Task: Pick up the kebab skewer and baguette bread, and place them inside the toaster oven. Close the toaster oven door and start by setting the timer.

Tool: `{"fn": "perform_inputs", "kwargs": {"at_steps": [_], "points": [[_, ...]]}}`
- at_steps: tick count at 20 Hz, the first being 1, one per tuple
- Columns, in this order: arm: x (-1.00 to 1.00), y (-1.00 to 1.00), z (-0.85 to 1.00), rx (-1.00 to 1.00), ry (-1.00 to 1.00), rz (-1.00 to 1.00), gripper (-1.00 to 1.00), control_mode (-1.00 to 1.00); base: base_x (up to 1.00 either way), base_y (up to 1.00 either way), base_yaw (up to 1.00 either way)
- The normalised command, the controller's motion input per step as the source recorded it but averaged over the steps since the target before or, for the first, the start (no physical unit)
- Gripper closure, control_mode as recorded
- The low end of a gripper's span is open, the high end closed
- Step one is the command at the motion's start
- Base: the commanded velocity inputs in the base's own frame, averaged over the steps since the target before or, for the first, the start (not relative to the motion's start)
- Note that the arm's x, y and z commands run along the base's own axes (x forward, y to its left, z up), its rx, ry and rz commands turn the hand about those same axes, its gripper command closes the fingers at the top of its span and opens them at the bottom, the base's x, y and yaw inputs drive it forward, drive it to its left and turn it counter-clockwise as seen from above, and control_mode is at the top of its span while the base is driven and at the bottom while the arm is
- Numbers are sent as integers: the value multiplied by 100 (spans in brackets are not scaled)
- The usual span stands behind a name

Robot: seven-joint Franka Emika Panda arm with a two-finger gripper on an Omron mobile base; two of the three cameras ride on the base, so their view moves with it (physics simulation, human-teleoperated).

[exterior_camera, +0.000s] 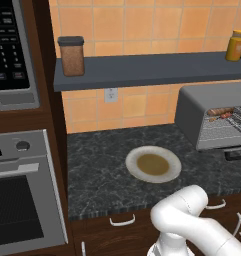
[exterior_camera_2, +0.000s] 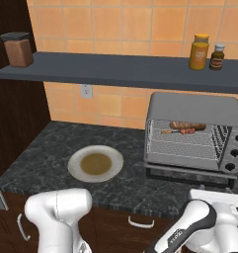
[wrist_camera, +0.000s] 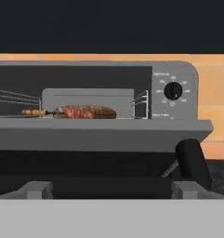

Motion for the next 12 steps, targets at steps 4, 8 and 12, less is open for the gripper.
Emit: {"fn": "perform_inputs", "kwargs": {"at_steps": [4, 8, 12], "points": [[95, 75, 12, -3, 0, 0, -100, -100, 0, 0, 0], [84, 75, 14, -2, 0, 0, -100, -100, 0, 0, 0], [88, 71, 3, -2, 0, 0, -100, -100, 0, 0, 0]]}}
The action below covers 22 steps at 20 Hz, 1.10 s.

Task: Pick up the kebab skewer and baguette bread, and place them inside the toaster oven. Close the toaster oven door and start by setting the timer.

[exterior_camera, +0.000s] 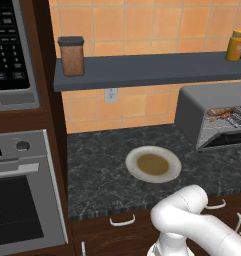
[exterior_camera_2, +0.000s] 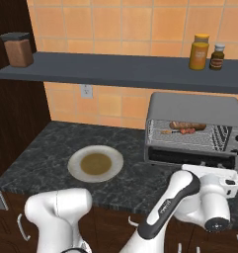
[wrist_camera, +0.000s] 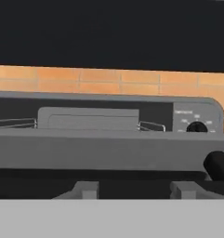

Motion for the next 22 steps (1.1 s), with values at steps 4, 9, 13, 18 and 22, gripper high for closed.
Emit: {"fn": "perform_inputs", "kwargs": {"at_steps": [4, 9, 13, 18, 22], "points": [[86, 66, 0, -1, 0, 0, -100, -100, 0, 0, 0], [70, 56, 0, 0, 0, 0, -100, -100, 0, 0, 0], [60, 51, 0, 0, 0, 0, -100, -100, 0, 0, 0], [47, 33, 0, 0, 0, 0, -100, -100, 0, 0, 0], [25, 11, 0, 0, 0, 0, -100, -100, 0, 0, 0]]}}
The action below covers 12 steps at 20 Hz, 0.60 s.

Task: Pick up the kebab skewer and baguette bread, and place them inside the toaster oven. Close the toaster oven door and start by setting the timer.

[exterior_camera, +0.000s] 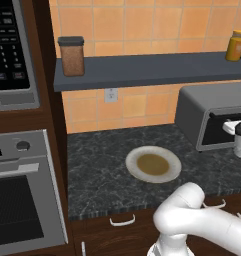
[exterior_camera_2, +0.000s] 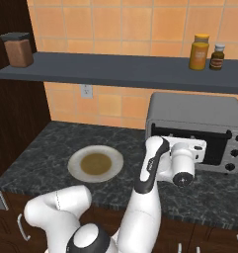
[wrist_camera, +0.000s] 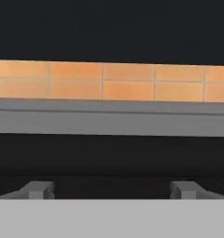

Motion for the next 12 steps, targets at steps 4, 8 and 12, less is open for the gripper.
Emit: {"fn": "perform_inputs", "kwargs": {"at_steps": [4, 8, 12], "points": [[20, 5, 0, 0, 0, 0, -100, -100, 0, 0, 0], [24, 11, 0, 0, 0, 0, -100, -100, 0, 0, 0], [19, 8, -3, 0, 0, 0, -100, -100, 0, 0, 0]]}}
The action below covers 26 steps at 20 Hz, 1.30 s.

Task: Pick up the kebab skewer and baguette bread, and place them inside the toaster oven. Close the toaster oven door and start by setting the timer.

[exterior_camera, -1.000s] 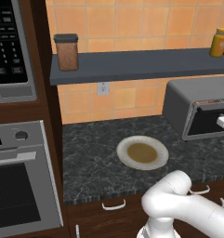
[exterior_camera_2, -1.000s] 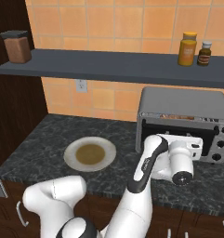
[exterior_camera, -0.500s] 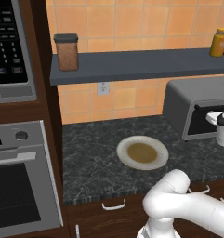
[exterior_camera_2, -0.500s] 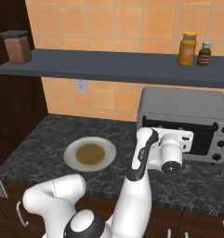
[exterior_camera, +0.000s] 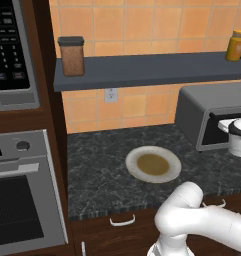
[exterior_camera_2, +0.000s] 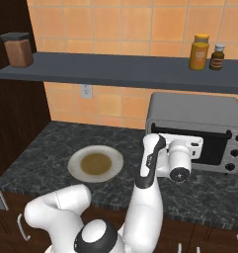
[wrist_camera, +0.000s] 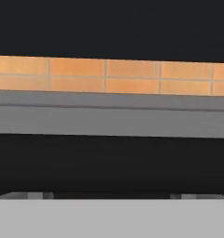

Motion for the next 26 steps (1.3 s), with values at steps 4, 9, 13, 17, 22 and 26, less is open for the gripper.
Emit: {"fn": "perform_inputs", "kwargs": {"at_steps": [4, 9, 13, 17, 22, 26], "points": [[12, 2, -9, 0, 0, 0, -100, -100, 0, 0, 0], [-15, -8, 0, 0, 0, 0, -100, -100, 0, 0, 0], [-14, -30, -1, 0, 0, 0, -100, -100, 0, 0, 0], [-47, -74, -17, 1, 0, 6, -100, -100, 0, 0, 0], [-53, -86, -17, 0, 0, 0, -100, -100, 0, 0, 0], [-38, -82, -15, 0, 0, 0, -100, -100, 0, 0, 0]]}}
